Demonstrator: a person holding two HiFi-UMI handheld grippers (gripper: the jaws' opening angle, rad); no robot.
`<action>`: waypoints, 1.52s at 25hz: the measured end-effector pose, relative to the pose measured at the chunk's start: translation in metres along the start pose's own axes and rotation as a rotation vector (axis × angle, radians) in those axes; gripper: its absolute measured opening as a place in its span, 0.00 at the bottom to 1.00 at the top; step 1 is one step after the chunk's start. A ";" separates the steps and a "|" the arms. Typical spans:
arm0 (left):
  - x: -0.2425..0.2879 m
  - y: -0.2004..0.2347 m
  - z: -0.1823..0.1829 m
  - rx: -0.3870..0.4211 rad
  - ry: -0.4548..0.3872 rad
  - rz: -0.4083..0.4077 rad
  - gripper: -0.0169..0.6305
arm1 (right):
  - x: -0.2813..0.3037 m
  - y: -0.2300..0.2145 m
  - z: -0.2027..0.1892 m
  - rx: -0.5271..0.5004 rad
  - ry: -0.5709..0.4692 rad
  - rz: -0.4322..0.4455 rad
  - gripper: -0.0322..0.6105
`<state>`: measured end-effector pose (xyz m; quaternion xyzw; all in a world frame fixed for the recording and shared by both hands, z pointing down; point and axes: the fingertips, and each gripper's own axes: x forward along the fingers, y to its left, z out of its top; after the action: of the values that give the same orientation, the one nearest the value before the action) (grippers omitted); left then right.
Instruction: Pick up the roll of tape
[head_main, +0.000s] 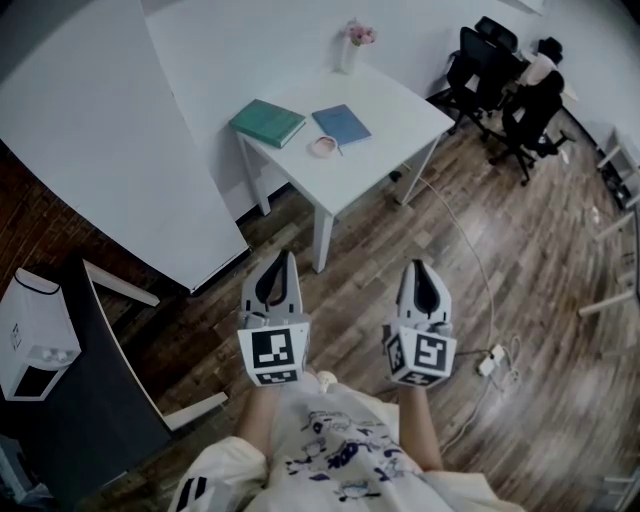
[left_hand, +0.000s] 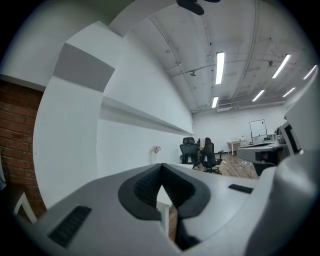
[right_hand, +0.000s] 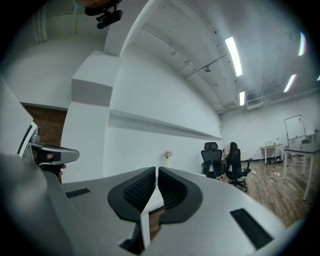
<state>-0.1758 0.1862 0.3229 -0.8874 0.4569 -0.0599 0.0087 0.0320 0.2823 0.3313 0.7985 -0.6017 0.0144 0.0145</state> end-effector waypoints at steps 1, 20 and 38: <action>0.003 -0.001 -0.002 -0.003 0.005 0.004 0.03 | 0.003 -0.004 -0.002 0.001 0.007 -0.002 0.08; 0.137 0.020 -0.020 0.003 0.069 -0.018 0.03 | 0.130 -0.025 -0.019 0.015 0.048 -0.015 0.08; 0.344 0.070 -0.002 0.038 0.111 -0.140 0.03 | 0.324 -0.041 -0.004 0.029 0.074 -0.114 0.08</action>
<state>-0.0347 -0.1332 0.3539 -0.9121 0.3925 -0.1180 -0.0040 0.1612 -0.0177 0.3485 0.8303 -0.5542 0.0517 0.0260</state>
